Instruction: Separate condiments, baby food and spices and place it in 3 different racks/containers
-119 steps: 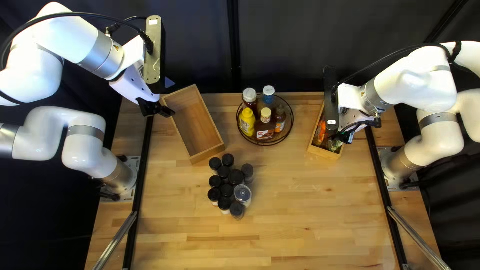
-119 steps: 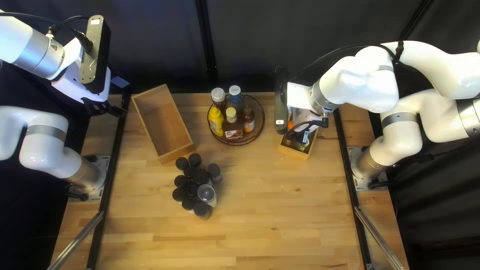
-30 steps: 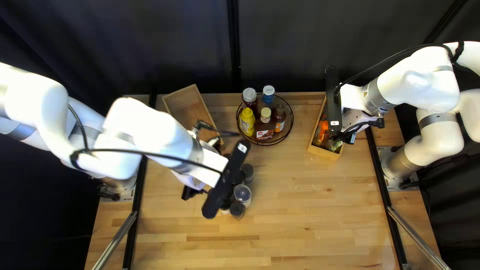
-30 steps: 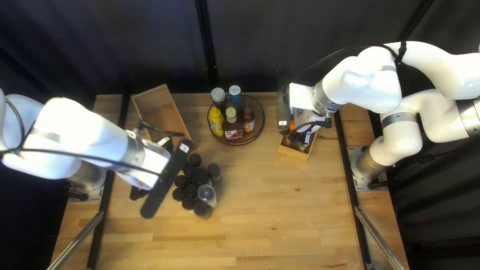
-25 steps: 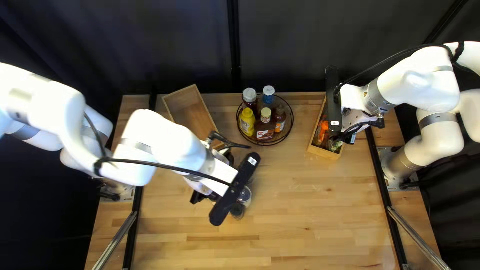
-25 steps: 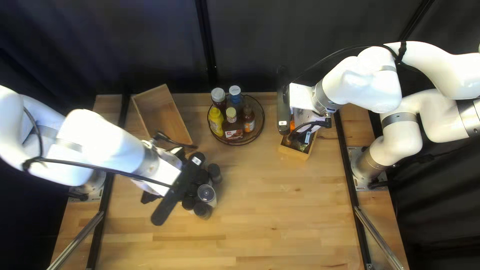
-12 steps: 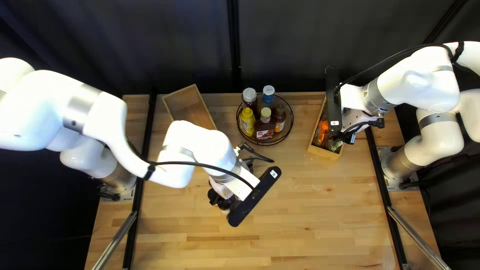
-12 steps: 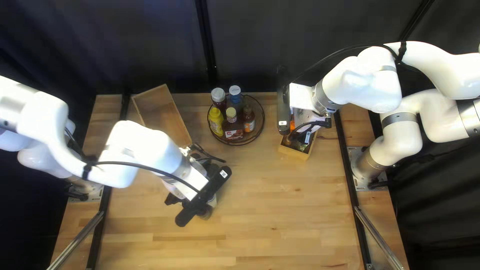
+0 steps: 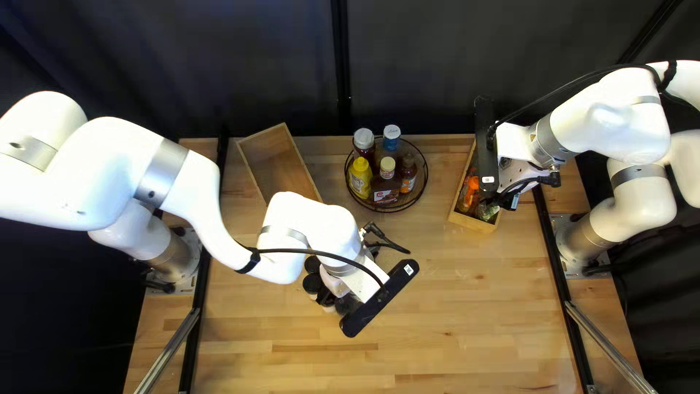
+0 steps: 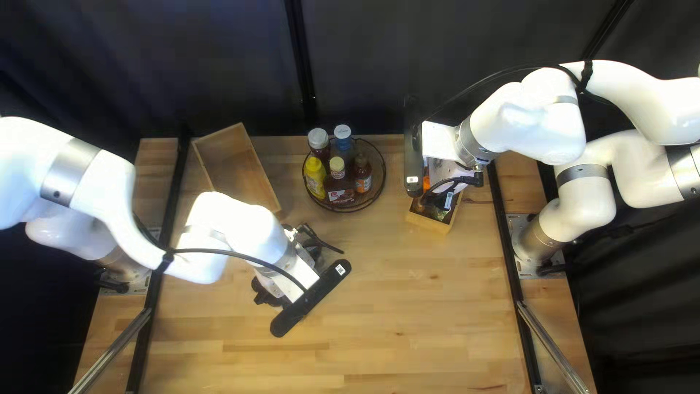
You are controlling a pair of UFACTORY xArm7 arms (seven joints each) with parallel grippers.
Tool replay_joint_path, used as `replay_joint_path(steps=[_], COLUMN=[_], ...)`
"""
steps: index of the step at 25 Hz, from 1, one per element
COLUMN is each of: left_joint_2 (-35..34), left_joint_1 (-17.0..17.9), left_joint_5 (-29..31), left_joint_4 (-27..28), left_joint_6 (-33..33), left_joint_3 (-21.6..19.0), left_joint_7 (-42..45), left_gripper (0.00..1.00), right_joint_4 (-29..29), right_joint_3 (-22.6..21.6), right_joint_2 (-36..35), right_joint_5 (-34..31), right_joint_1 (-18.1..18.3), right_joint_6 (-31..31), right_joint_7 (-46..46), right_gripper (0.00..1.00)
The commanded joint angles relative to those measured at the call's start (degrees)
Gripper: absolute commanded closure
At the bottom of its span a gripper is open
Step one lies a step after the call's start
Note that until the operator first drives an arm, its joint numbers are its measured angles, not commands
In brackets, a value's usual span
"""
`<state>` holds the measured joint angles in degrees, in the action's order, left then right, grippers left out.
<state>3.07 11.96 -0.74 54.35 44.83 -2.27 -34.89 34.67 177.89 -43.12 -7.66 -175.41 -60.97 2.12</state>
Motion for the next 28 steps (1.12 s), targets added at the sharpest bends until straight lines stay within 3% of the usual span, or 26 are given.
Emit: replay_joint_path(steps=[1,8,9,10,11,19,28], left_joint_2=[0.7,1.3,1.4,1.7,1.8,-0.6,-10.0], left_joint_1=[0.0,0.1,0.1,0.2,0.2,0.4,-1.6], left_joint_5=[1.1,2.9,3.1,3.4,3.7,4.5,4.3], left_joint_4=[-0.9,-2.2,-2.1,-1.9,-1.9,0.1,6.5], left_joint_6=[-1.3,-2.5,-2.6,-2.7,-2.7,1.1,14.9], left_joint_3=[0.2,0.4,0.4,0.4,0.4,0.4,2.5], left_joint_7=[0.9,2.8,3.0,3.5,3.8,4.7,3.0], left_gripper=[0.0,0.0,0.06,0.24,1.0,1.0,1.0], right_joint_4=[0.0,0.0,0.0,0.0,0.0,0.0,0.0], right_joint_3=[0.0,0.0,0.0,0.0,0.0,0.0,0.0], right_joint_2=[0.0,0.0,0.0,0.0,0.0,0.0,0.0], right_joint_5=[0.0,0.0,0.0,0.0,0.0,0.0,0.0], right_joint_1=[0.0,0.0,0.0,0.0,0.0,0.0,0.0], right_joint_6=[0.0,0.0,0.0,0.0,0.0,0.0,0.0], right_joint_7=[0.0,0.0,0.0,0.0,0.0,0.0,0.0], right_gripper=[0.0,0.0,0.0,0.0,0.0,0.0,0.0])
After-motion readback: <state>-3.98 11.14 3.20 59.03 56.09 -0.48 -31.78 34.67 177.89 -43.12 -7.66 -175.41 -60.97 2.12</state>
